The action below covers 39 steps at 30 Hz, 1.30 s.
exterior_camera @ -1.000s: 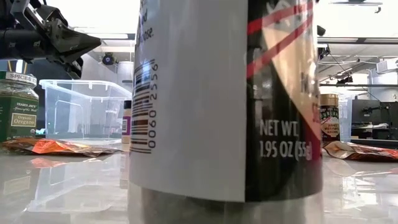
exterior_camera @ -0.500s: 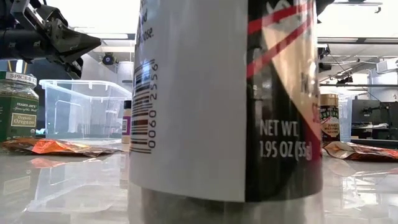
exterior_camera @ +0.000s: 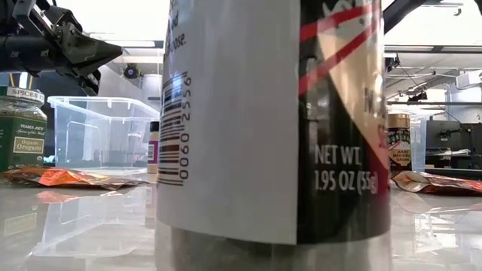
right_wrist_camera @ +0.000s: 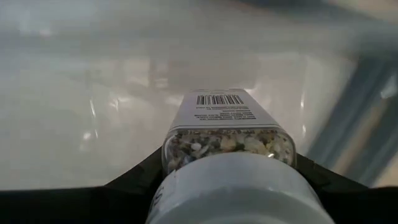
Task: Sort spices by type
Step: Put the right white seasoning bottle into the right large transparent bin
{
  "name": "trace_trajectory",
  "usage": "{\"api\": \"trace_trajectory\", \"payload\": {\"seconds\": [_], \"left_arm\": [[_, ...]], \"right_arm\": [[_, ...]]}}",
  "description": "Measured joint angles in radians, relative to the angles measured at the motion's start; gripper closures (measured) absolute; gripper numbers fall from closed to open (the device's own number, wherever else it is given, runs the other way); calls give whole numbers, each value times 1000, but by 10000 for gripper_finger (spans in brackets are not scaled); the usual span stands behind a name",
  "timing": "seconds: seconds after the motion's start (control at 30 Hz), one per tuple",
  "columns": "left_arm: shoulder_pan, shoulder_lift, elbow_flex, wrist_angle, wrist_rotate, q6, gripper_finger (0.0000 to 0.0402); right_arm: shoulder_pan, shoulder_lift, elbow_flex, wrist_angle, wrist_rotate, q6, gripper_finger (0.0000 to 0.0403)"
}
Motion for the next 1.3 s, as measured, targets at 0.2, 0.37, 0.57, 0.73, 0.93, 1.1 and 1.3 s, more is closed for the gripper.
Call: {"api": "trace_trajectory", "payload": {"seconds": [0.2, 0.37, 0.57, 0.73, 0.93, 1.1, 1.3], "left_arm": [[0, 0, 0, 0, 0, 0, 402], [0, 0, 0, 0, 0, 0, 401], [0, 0, 0, 0, 0, 0, 401], [0, 0, 0, 0, 0, 0, 401], [0, 0, 0, 0, 0, 0, 402], [0, 0, 0, 0, 0, 0, 401], [0, 0, 0, 0, 0, 0, 402]], "right_arm": [[18, 35, -11, 4, -13, -42, 209], [16, 35, -44, 58, -11, -60, 209], [15, 35, -70, 79, -12, -84, 197], [15, 34, -75, 87, -19, -86, 160], [15, 34, -76, 83, -44, -86, 164], [15, 7, -76, 60, -54, -86, 164], [15, -10, -2, -39, -49, -86, 164]]}}
